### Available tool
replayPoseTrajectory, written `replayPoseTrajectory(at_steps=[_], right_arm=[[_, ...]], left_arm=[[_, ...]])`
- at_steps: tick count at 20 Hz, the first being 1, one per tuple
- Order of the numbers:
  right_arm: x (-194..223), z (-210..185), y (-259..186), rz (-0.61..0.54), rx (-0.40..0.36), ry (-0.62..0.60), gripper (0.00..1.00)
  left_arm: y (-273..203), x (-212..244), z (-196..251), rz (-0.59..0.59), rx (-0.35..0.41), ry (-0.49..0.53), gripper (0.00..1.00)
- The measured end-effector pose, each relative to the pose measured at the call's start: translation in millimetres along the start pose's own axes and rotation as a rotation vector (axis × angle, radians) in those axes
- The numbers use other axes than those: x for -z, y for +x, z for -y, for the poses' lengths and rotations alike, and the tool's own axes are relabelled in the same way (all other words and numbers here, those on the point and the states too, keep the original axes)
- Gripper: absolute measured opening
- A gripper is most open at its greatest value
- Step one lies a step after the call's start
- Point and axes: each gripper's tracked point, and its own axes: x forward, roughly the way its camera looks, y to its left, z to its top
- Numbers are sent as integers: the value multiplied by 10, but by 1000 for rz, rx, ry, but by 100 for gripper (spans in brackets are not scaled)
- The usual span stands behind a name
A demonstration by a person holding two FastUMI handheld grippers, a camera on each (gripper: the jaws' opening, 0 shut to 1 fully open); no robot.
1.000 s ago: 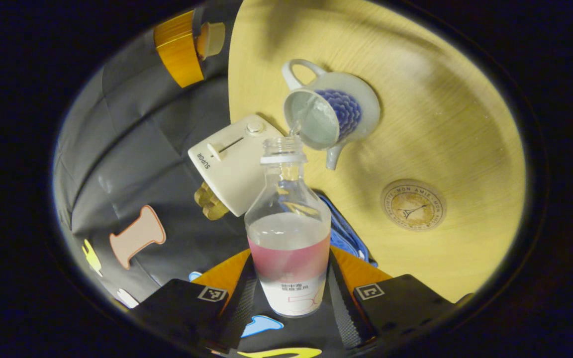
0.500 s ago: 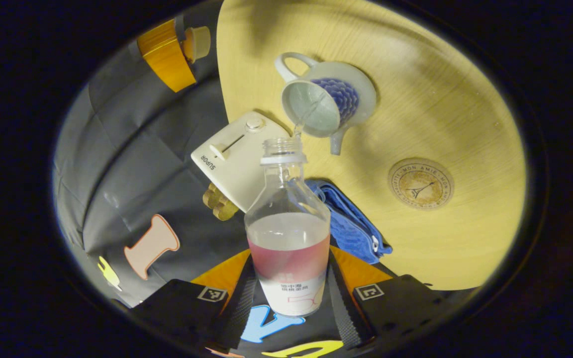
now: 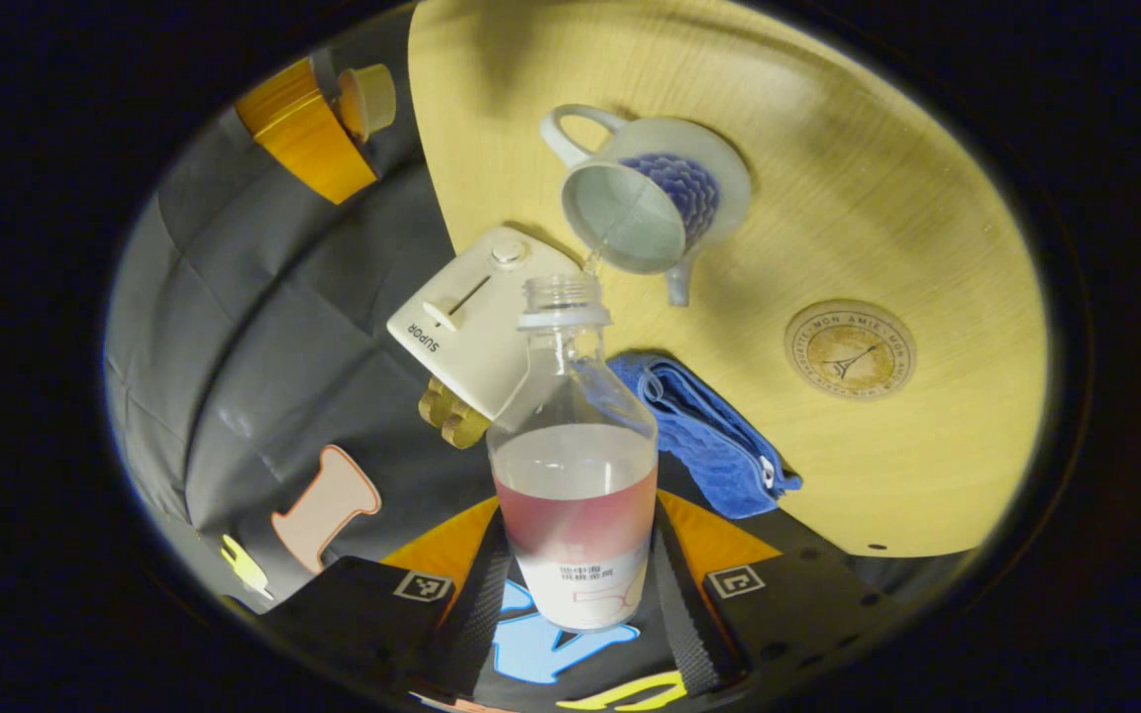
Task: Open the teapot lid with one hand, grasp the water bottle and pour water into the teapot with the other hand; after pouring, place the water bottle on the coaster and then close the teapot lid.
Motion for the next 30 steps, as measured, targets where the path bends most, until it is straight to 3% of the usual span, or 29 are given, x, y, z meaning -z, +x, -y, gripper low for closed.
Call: replayPoseTrajectory(at_steps=[6, 14, 23, 26, 30], right_arm=[[-16, 39, -2, 2, 5, 12, 8], [-36, 83, -4, 7, 11, 40, 8], [49, 26, 36, -13, 6, 2, 8], [76, 24, 39, -18, 5, 1, 8], [101, 2, 50, -24, 0, -5, 8]], left_arm=[[23, 3, 30, 17, -7, -74, 85], [124, 51, 252, 31, 56, -452, 86], [346, -153, 553, 91, 71, -1019, 86], [379, -255, 557, 110, 25, -1206, 86], [390, -409, 575, 139, -5, -1538, 86]])
